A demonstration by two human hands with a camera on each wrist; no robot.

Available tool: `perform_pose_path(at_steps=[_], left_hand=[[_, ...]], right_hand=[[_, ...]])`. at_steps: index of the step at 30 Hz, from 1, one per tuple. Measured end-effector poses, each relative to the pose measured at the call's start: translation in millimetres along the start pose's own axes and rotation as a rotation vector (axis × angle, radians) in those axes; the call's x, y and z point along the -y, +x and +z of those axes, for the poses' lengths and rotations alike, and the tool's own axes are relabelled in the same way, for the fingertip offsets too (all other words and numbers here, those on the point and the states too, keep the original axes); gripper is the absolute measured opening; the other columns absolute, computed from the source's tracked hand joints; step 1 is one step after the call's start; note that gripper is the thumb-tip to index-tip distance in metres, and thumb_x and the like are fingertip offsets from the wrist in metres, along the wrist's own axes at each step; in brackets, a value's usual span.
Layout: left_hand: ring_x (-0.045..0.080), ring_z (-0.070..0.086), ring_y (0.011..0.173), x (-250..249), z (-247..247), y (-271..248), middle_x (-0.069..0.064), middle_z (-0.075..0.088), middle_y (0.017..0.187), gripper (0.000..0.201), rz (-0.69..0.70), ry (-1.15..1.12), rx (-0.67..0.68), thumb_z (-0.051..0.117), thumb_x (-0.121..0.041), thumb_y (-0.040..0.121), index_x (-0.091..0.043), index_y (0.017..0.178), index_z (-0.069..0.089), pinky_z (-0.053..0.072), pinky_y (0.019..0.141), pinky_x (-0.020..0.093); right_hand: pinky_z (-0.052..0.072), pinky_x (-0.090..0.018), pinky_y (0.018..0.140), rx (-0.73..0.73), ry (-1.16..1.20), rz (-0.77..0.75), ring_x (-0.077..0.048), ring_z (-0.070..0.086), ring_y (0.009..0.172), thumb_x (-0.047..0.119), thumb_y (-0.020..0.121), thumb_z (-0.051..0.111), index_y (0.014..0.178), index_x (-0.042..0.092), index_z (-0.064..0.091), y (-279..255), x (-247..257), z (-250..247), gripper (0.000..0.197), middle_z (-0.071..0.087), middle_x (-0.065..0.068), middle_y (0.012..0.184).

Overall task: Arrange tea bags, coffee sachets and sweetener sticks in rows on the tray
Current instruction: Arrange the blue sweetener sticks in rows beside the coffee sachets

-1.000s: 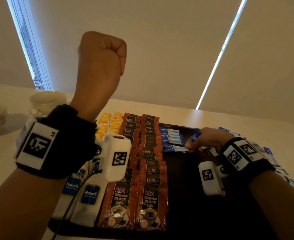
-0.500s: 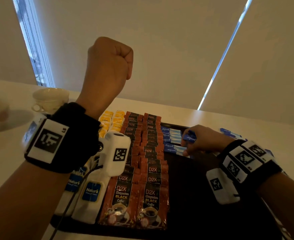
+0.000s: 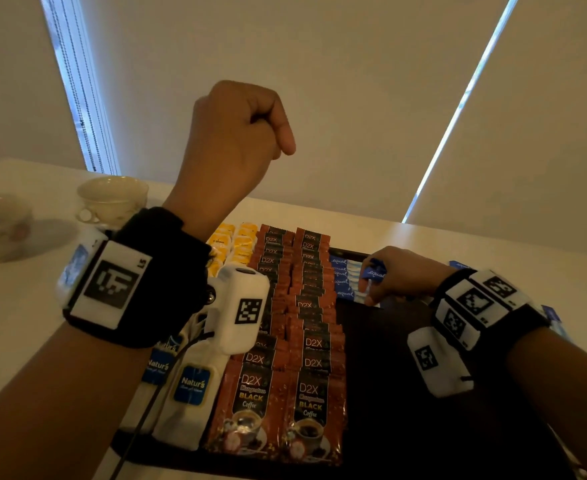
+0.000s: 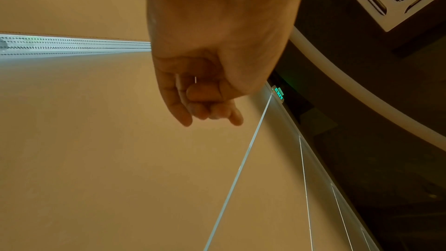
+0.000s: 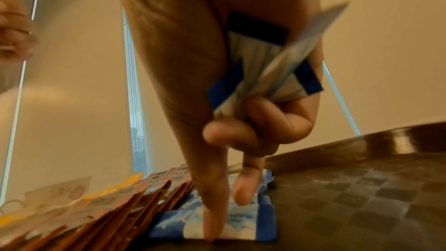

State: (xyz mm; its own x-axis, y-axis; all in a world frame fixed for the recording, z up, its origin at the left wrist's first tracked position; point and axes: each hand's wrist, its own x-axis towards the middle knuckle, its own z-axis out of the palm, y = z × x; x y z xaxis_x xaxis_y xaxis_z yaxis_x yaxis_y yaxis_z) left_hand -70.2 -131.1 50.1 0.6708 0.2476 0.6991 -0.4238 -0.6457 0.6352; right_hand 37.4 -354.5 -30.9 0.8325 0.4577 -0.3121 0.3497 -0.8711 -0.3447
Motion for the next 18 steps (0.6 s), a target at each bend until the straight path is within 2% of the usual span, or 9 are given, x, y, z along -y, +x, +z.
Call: perform_pose_path(at_steps=[2, 5, 7, 9, 12, 15, 18], left_hand=[[0.005, 0.056, 0.061, -1, 1, 0, -0.013, 0.057, 0.062, 0.045, 0.015, -0.001, 0.006, 0.040, 0.008, 0.079, -0.029, 0.062, 0.059, 0.047, 0.065, 0.012], [0.001, 0.059, 0.068, -1, 3, 0, -0.017, 0.058, 0.070, 0.041, 0.036, 0.000, -0.001, 0.045, 0.002, 0.086, -0.032, 0.069, 0.058, 0.042, 0.068, 0.002], [0.000, 0.058, 0.072, -1, 5, 0, -0.017, 0.060, 0.075, 0.035, 0.049, -0.003, 0.035, 0.049, -0.002, 0.089, -0.032, 0.074, 0.058, 0.043, 0.069, 0.003], [0.002, 0.059, 0.078, -1, 8, -1, -0.017, 0.061, 0.081, 0.028, 0.064, 0.002, 0.112, 0.053, -0.006, 0.090, -0.032, 0.080, 0.060, 0.044, 0.074, 0.006], [-0.002, 0.059, 0.085, -6, 13, -5, -0.018, 0.063, 0.089, 0.019, 0.087, 0.006, 0.282, 0.056, -0.013, 0.091, -0.030, 0.088, 0.063, 0.044, 0.076, 0.005], [-0.007, 0.058, 0.083, -14, 16, -8, -0.016, 0.065, 0.088, 0.008, 0.095, -0.024, 0.490, 0.060, -0.030, 0.089, -0.026, 0.093, 0.066, 0.043, 0.074, 0.004], [0.002, 0.064, 0.081, -16, 18, -11, -0.009, 0.069, 0.083, 0.033, 0.067, -0.041, 0.662, 0.066, -0.054, 0.076, -0.026, 0.093, 0.068, 0.050, 0.079, 0.022]], right_hand=[[0.039, -0.017, 0.040, 0.005, 0.029, -0.010, -0.007, 0.050, 0.047, 0.011, 0.072, 0.079, 0.083, 0.018, 0.062, -1, -1, -2, 0.022, 0.066, -0.006, 0.082], [0.039, -0.013, 0.040, -0.076, 0.100, -0.065, -0.004, 0.051, 0.046, 0.015, 0.076, 0.076, 0.087, 0.012, 0.062, -9, 3, -8, 0.018, 0.062, -0.002, 0.075], [0.039, -0.011, 0.040, -0.205, 0.239, -0.119, -0.002, 0.049, 0.044, 0.024, 0.082, 0.069, 0.092, 0.008, 0.062, -19, 13, -15, 0.021, 0.062, -0.002, 0.073], [0.038, -0.011, 0.039, -0.275, 0.466, -0.152, -0.001, 0.043, 0.037, 0.038, 0.088, 0.057, 0.098, 0.008, 0.062, -32, 30, -22, 0.032, 0.063, -0.001, 0.074], [0.033, -0.015, 0.037, -0.173, 0.869, -0.249, -0.004, 0.036, 0.035, 0.055, 0.085, 0.042, 0.108, 0.013, 0.061, -52, 57, -24, 0.052, 0.060, -0.001, 0.070], [0.029, -0.015, 0.034, -0.093, 1.097, -0.346, -0.003, 0.032, 0.031, 0.065, 0.079, 0.033, 0.114, 0.017, 0.057, -60, 74, -15, 0.065, 0.055, -0.003, 0.061], [0.026, -0.015, 0.032, -0.054, 1.212, -0.433, -0.003, 0.029, 0.031, 0.071, 0.073, 0.028, 0.108, 0.010, 0.062, -59, 82, -4, 0.078, 0.046, -0.005, 0.055]])
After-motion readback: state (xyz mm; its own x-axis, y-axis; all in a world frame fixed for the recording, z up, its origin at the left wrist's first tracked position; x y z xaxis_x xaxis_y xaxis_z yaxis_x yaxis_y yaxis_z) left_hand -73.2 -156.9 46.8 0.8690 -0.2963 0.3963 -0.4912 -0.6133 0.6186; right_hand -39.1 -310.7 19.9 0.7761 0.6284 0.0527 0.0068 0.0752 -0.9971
